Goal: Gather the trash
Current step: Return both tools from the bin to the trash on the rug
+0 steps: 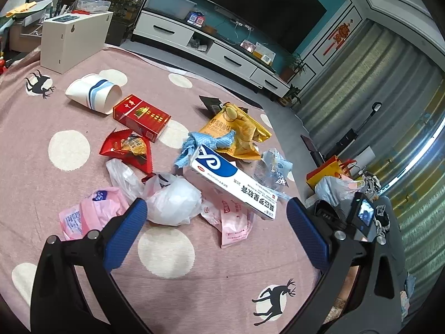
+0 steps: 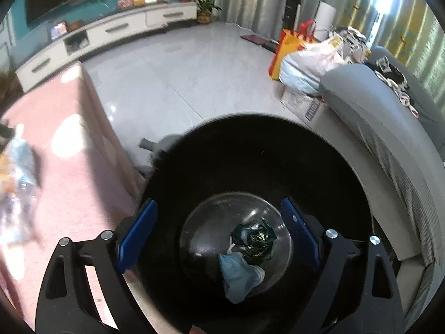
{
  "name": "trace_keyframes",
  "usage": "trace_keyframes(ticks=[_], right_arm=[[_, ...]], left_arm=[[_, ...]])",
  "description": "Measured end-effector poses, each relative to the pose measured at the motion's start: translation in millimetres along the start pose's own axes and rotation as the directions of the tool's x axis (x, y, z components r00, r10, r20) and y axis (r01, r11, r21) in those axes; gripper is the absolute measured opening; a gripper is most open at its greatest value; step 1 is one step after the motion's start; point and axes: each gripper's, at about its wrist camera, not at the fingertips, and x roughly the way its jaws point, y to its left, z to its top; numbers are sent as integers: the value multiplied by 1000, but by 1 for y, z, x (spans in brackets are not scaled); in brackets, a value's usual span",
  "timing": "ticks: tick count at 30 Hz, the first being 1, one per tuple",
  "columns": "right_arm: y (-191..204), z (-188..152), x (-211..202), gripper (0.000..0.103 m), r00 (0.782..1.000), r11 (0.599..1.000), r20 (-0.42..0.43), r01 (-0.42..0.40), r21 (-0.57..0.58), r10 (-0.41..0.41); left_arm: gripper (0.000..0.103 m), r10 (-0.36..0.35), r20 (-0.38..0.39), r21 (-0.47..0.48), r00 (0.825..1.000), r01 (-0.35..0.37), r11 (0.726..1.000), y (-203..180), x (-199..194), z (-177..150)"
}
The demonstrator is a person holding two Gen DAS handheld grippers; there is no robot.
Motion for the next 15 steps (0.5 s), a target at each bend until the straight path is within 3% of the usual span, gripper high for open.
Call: trace_keyframes(ticks=[5, 8, 15], right_arm=[[7, 2, -43, 91, 990, 992, 83, -119, 27, 117], [23, 1, -76, 91, 964, 973, 130, -230, -11, 230], [71, -7, -138, 91, 902, 920, 193, -362, -150, 386]], left_arm=[[100, 22, 13, -8, 1000, -22, 1000, 8, -4, 2], [100, 31, 18, -19, 999, -30, 999, 13, -5, 4], [100, 56, 31, -48, 998, -55, 997, 27, -9, 8]])
